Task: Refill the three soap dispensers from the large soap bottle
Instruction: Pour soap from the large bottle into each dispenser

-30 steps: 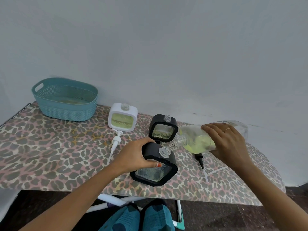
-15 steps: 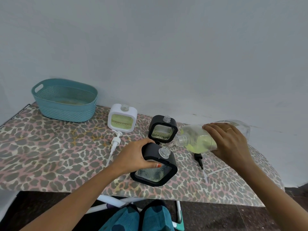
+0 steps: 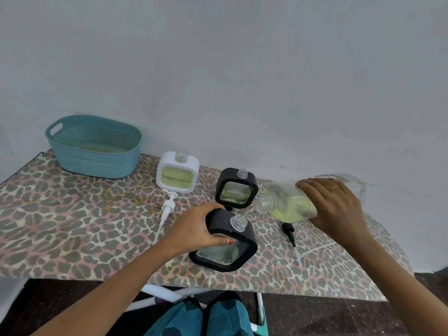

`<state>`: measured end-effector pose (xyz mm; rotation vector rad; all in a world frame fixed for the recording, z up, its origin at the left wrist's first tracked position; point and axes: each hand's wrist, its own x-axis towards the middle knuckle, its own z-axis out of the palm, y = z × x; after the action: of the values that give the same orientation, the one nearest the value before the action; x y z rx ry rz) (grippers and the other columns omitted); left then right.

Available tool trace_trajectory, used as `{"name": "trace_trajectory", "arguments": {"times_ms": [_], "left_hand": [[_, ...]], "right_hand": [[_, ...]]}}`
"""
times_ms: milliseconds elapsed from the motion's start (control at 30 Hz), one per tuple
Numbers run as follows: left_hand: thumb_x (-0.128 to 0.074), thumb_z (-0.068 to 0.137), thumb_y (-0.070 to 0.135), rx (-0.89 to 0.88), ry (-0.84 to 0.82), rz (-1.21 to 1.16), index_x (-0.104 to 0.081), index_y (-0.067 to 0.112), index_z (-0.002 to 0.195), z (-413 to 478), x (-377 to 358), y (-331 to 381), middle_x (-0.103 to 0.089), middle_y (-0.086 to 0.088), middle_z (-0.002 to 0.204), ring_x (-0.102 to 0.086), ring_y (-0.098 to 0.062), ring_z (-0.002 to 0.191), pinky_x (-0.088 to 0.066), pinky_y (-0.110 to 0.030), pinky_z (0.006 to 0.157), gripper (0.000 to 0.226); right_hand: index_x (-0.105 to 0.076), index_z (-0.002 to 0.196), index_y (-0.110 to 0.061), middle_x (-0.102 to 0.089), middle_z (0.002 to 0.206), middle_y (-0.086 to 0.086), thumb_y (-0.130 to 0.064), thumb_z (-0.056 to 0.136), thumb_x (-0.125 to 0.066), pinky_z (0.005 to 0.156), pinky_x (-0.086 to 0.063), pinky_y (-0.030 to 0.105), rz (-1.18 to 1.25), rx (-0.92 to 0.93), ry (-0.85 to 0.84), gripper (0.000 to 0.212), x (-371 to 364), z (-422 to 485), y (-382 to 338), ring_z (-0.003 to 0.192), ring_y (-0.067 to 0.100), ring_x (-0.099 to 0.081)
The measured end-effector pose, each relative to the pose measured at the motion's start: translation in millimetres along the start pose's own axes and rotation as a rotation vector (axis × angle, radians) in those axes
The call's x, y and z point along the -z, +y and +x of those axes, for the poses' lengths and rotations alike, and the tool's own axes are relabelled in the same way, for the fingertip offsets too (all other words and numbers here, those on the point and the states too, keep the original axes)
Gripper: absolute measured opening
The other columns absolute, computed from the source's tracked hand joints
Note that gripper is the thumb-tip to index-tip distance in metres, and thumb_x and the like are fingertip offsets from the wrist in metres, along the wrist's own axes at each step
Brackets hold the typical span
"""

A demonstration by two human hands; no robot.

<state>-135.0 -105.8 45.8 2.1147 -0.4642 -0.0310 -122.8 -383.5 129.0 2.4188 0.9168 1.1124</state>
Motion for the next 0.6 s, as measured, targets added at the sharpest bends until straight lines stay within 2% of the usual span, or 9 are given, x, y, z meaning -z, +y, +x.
{"name": "trace_trajectory", "arguments": {"times_ms": [233, 600], "left_hand": [[-0.082, 0.060, 0.040, -0.003, 0.004, 0.012, -0.054, 0.030, 0.108, 0.2, -1.4, 0.2, -0.056, 0.021, 0.093, -0.050, 0.013, 0.080, -0.038, 0.000, 0.067, 0.056], [-0.081, 0.060, 0.041, 0.018, 0.002, 0.003, -0.055, 0.029, 0.109, 0.4, -2.9, 0.2, -0.057, 0.019, 0.095, -0.055, 0.001, 0.086, -0.039, -0.004, 0.071, 0.057]], "right_hand": [[-0.069, 0.089, -0.004, -0.072, 0.087, 0.008, -0.003, 0.044, -0.089, 0.066, -0.053, 0.033, -0.001, -0.007, -0.007, 0.050, -0.2, -1.0, 0.7, 0.077, 0.028, -0.070], [-0.069, 0.089, -0.004, -0.073, 0.087, 0.009, -0.003, 0.044, -0.089, 0.066, -0.054, 0.034, -0.002, -0.003, -0.013, 0.049, 2.5, -0.4, -0.4, 0.077, 0.029, -0.070]]}}
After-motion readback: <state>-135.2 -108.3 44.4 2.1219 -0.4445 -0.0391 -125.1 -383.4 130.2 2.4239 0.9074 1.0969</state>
